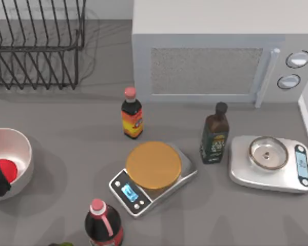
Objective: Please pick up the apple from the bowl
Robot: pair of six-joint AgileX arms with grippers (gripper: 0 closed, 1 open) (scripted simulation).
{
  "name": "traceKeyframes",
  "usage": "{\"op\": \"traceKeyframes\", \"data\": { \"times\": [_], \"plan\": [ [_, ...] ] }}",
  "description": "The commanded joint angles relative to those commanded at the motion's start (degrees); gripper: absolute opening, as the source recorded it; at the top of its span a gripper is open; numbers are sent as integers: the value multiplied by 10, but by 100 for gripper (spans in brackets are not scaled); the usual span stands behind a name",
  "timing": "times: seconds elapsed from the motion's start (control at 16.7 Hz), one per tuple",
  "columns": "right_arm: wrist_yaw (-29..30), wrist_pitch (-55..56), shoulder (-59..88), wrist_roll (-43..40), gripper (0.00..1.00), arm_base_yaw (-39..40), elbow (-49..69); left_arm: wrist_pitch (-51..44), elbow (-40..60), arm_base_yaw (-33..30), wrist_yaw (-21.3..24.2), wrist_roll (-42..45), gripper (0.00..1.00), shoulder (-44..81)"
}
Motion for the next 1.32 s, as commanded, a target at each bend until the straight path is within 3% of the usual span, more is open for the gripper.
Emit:
{"op": "traceKeyframes", "data": {
  "times": [0.3,0.54,1.32],
  "plan": [
    [0,0,0,0,100,0,0,-6,6,0,0,0,100,7],
    [0,0,0,0,100,0,0,-74,82,-1,0,1,100,92],
    [0,0,0,0,100,0,0,-492,545,-4,0,6,100,773]
  ]
}}
